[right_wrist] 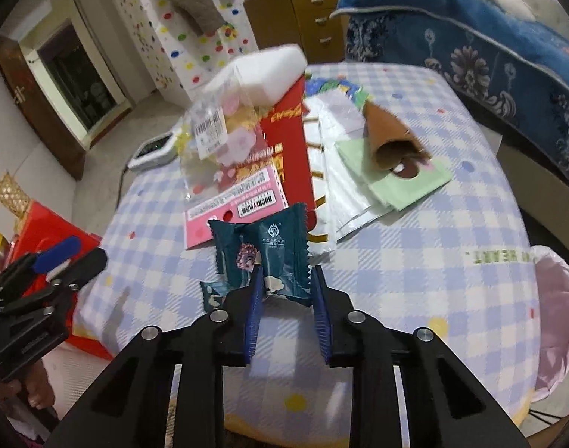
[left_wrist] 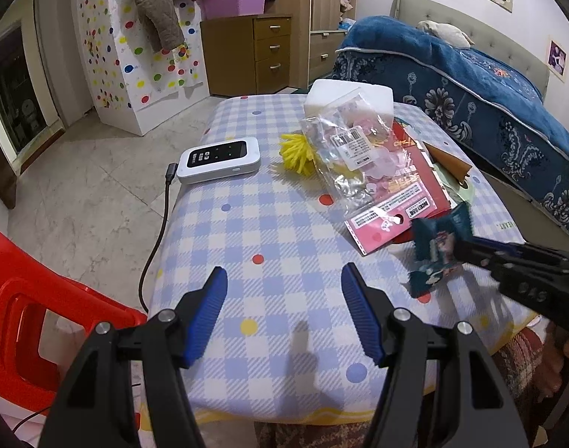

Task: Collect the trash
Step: 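Grasp the teal candy wrapper with the right gripper while the left gripper grasps the clear snack bag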

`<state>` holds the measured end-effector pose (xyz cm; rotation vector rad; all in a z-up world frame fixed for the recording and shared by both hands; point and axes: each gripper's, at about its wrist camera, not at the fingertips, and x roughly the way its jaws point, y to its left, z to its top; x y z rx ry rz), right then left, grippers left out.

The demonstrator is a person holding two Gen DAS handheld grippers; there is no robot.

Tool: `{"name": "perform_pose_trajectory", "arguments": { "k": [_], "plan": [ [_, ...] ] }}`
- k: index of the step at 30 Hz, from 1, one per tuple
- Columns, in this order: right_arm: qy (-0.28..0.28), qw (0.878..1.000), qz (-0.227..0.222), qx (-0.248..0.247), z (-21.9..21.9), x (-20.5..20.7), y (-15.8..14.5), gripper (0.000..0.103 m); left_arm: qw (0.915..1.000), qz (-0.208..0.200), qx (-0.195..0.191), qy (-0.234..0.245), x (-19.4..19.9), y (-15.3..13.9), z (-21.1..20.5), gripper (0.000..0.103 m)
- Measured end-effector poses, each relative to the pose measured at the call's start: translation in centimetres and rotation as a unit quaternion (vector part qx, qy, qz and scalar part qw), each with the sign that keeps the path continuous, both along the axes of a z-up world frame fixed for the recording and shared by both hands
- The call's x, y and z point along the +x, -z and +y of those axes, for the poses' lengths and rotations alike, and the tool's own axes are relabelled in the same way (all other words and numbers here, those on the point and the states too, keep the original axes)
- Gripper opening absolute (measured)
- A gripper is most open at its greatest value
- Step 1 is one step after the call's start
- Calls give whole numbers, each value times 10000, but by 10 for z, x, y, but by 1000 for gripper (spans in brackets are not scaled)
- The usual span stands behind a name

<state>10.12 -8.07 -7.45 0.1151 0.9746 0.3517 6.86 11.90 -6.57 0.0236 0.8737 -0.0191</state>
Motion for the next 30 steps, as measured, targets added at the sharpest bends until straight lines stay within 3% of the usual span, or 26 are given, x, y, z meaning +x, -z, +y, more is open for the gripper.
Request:
{"name": "perform_pose_trajectory", "arguments": {
  "k": [6,11,17,21,25,30],
  "plan": [
    [169,9981,-552,-217,-24,-24,-30,13,10000,2,-15,88,2,-3,-12,63],
    [562,9967,-538,-247,-56,-24,-35,14,9999,0,-15,146,15,-2,-29,79],
    [785,9950,-544,-290,-79,-24,-33,15,9995,167,-188,191,43,7,-46,81],
    [840,9943,-553,-342,-85,-20,-31,16,9992,169,-262,255,65,10,-59,92],
    [848,9942,-536,-397,-90,-18,-26,17,9988,269,-378,151,83,19,-58,92],
    [871,9942,-469,-433,-94,-14,-20,17,9970,454,-603,191,96,32,-50,74]
  ]
}}
